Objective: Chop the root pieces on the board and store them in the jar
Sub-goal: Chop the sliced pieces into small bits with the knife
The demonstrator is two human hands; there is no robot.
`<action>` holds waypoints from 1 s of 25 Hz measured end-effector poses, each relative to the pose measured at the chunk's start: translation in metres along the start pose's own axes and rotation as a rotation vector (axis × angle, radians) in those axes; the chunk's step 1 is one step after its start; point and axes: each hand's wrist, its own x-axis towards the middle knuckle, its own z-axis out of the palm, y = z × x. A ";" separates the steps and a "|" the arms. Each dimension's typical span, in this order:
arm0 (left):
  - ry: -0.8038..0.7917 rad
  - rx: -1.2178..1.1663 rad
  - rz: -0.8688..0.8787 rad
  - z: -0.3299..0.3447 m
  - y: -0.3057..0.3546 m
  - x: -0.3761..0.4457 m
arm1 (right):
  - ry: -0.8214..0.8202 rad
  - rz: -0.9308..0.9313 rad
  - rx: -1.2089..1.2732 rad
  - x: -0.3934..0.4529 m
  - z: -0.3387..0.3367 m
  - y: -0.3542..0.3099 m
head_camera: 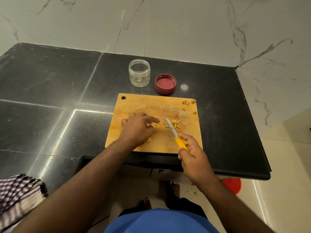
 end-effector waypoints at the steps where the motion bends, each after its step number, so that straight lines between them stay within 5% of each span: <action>1: 0.025 -0.017 -0.009 0.000 -0.001 0.001 | 0.001 0.001 -0.005 0.000 -0.001 0.000; 7: 0.061 -0.036 0.051 -0.001 0.002 0.002 | -0.004 -0.018 -0.083 -0.002 0.001 -0.001; 13: 0.236 -0.214 -0.187 -0.009 -0.032 0.008 | -0.128 -0.232 -0.425 0.000 0.017 0.001; 21: 0.270 -0.451 -0.265 -0.011 -0.054 -0.003 | 0.023 -0.195 -0.382 -0.002 0.010 0.017; 25: 0.259 -0.441 -0.263 -0.010 -0.053 -0.004 | -0.083 -0.209 -0.374 -0.006 0.013 0.021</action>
